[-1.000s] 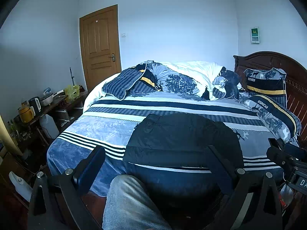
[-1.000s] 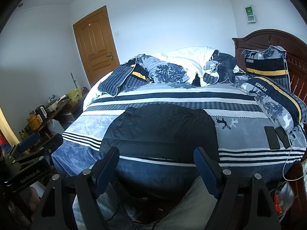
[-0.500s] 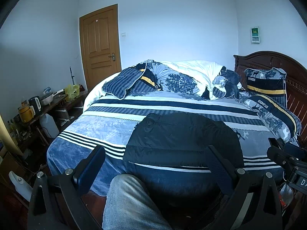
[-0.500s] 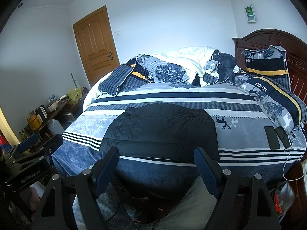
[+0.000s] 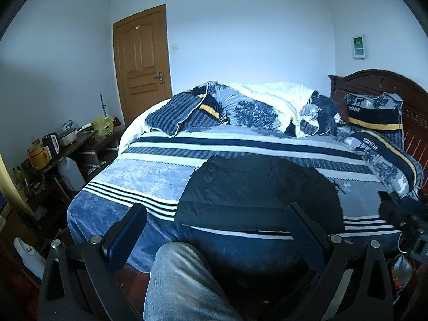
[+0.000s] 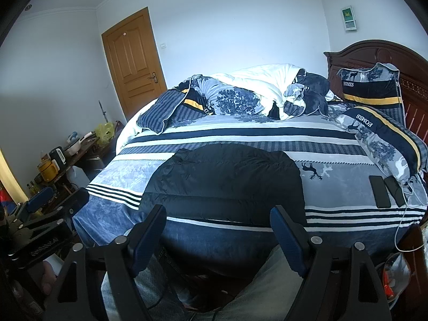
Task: Fold large clothes
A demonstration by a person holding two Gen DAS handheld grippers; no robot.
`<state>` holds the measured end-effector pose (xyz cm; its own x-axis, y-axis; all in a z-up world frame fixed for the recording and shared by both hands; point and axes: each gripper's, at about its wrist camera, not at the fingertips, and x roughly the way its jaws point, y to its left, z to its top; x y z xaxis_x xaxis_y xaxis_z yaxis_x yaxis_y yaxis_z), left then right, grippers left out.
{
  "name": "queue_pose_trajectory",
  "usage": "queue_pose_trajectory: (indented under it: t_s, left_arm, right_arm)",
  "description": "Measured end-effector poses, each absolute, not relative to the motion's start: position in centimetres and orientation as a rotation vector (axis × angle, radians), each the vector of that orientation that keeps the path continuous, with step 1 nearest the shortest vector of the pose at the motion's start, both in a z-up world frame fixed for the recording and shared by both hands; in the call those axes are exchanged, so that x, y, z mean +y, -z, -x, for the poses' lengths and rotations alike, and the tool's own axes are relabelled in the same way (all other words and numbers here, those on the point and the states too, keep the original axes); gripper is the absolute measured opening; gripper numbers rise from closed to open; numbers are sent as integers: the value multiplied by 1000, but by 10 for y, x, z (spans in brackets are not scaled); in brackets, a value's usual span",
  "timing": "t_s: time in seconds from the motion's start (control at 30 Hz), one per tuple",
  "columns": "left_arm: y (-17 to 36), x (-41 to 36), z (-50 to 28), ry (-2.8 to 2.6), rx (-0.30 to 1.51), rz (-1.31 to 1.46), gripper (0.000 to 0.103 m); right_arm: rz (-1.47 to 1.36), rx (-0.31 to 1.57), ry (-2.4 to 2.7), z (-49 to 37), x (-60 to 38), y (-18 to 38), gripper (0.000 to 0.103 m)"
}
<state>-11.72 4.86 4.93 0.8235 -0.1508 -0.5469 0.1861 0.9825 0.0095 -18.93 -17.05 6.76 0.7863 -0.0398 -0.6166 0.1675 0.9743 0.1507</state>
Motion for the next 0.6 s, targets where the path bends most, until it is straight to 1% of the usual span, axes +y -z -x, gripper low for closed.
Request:
queue_pose_trajectory:
  t_s: [0.2,0.6]
  left_arm:
    - [-26,45,92,157,641,-95,102]
    - [-5,18,47,155,718,-158,102]
  right_arm:
    - [-219,695,124,175,-178,-49,83]
    - [-275,772,143,129,-206,-20,83]
